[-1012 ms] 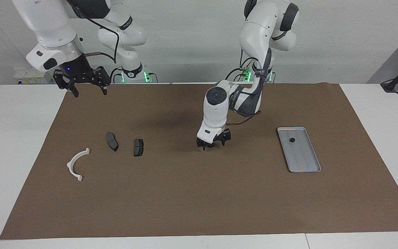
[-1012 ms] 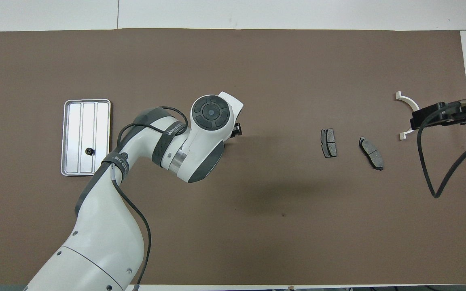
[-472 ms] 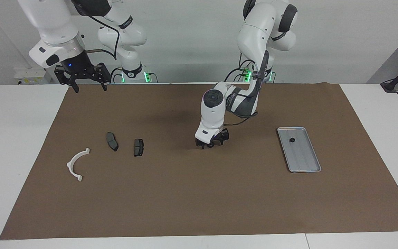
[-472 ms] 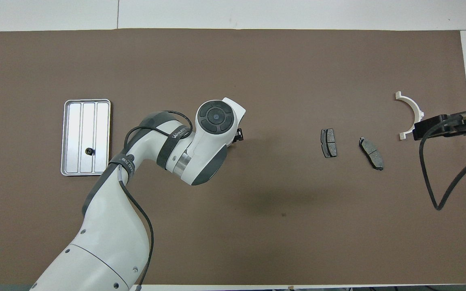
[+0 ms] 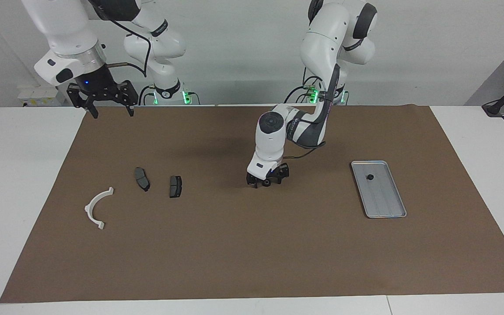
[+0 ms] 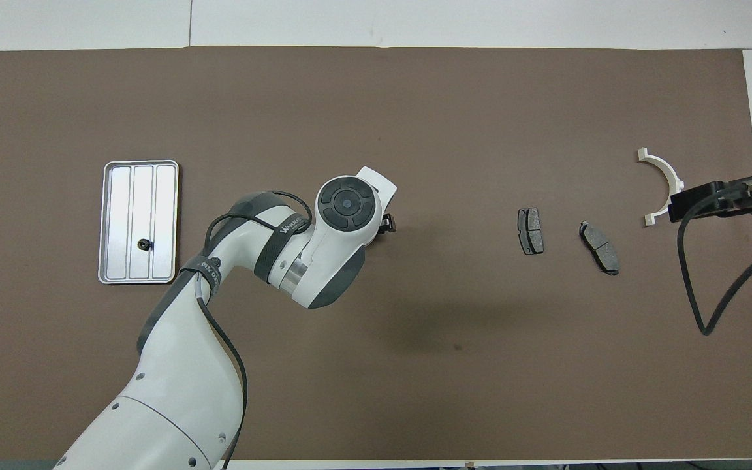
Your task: Pick bearing gear from pile to tray
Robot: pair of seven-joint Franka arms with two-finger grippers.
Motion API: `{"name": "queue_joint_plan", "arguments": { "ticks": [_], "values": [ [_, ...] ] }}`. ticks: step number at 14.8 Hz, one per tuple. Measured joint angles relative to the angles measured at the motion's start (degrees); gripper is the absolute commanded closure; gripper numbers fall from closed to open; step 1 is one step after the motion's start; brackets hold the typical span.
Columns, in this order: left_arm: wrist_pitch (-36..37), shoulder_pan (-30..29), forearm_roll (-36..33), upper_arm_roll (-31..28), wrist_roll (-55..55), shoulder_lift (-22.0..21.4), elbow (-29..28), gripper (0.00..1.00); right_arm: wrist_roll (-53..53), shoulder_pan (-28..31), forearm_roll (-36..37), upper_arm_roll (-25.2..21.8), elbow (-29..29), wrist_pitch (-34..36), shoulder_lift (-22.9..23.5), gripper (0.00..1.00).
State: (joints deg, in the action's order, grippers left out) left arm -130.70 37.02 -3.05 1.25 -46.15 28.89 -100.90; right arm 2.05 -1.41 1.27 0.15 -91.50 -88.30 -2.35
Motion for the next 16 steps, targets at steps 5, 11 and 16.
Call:
{"name": "queue_joint_plan", "arguments": {
  "ticks": [5, 11, 16],
  "values": [
    [-0.05, 0.00, 0.00, 0.01, 0.34, -0.92, -0.65, 0.05, -0.44, 0.28, -0.12, 0.05, -0.03, -1.20, 0.00, 0.00],
    [-0.07, 0.00, 0.00, 0.00, 0.63, -1.86, -1.78, 0.39, -0.45, 0.28, -0.64, 0.08, -0.06, -1.21, 0.00, 0.00],
    [-0.74, 0.08, 0.02, 0.11, 0.31, -2.43, -2.05, 1.00, -0.45, 0.28, -0.68, 0.12, -0.06, -1.21, 0.00, 0.00]
  ]
}}
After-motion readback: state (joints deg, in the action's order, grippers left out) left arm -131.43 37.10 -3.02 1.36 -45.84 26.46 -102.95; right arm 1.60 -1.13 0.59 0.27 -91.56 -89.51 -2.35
